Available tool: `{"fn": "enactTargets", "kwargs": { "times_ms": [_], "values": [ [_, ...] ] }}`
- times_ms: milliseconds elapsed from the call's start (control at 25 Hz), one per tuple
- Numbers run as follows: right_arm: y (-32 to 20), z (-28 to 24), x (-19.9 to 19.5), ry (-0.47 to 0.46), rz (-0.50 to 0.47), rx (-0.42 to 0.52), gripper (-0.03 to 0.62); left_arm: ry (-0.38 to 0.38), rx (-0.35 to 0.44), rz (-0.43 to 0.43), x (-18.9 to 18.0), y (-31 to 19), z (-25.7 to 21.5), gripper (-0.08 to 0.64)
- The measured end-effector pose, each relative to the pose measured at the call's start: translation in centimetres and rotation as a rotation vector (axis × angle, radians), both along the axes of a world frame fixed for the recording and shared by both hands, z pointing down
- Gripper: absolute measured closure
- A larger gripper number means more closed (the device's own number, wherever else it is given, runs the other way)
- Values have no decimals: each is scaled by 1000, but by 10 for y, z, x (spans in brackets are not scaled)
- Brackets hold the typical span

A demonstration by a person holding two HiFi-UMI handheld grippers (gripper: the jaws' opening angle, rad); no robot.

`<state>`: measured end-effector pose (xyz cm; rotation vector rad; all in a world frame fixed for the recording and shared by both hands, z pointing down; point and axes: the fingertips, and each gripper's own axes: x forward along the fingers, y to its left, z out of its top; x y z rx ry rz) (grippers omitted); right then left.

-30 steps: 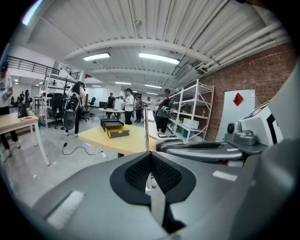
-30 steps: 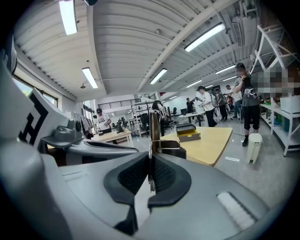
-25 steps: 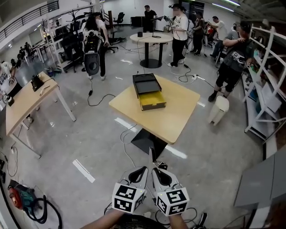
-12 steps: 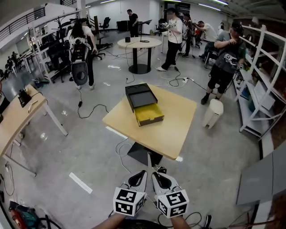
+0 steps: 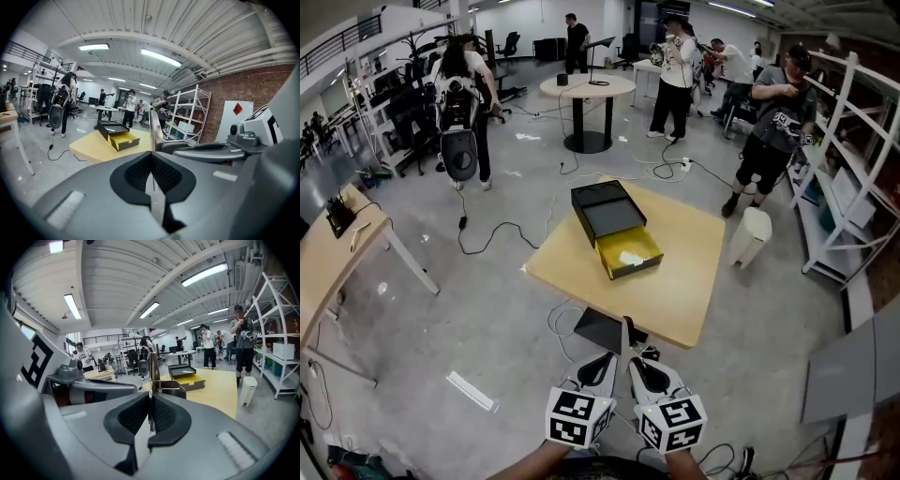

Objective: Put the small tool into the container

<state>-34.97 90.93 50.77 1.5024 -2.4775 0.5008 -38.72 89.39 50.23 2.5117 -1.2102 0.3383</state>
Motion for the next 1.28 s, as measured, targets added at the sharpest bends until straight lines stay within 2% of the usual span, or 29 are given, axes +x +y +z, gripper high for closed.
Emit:
{"fn": "enactTargets", "kwargs": {
  "times_ms": [160,320,480,560,680,800,880,1000,1280],
  "values": [
    [-110,18,-128,-1,22,-5,583,1,-6,14,-132,-109,20,557],
    [-184,15,-219,7,21,-4,583,14,-13,16,-222,-182,17,557],
    [-258,-4,-279,12,16,-4,583,18,-11,20,-279,-255,-3,557],
    [-312,-7,-301,10,10,-10,583,14,-8,9,-303,-309,-6,557],
    [-407,-8,-308,10,1,-13,583,16,-18,-5,-312,-405,-7,557],
    [-509,1,-254,6,-8,-15,583,12,-22,-17,-259,-507,1,557],
    [-588,17,-200,3,-15,-16,583,11,-27,-22,-204,-586,18,557],
    [-733,37,-119,2,-25,-14,583,9,-31,-23,-121,-732,39,557],
    [-1085,64,119,-3,-41,-13,583,-4,-30,-33,118,-1086,65,557]
  ]
}}
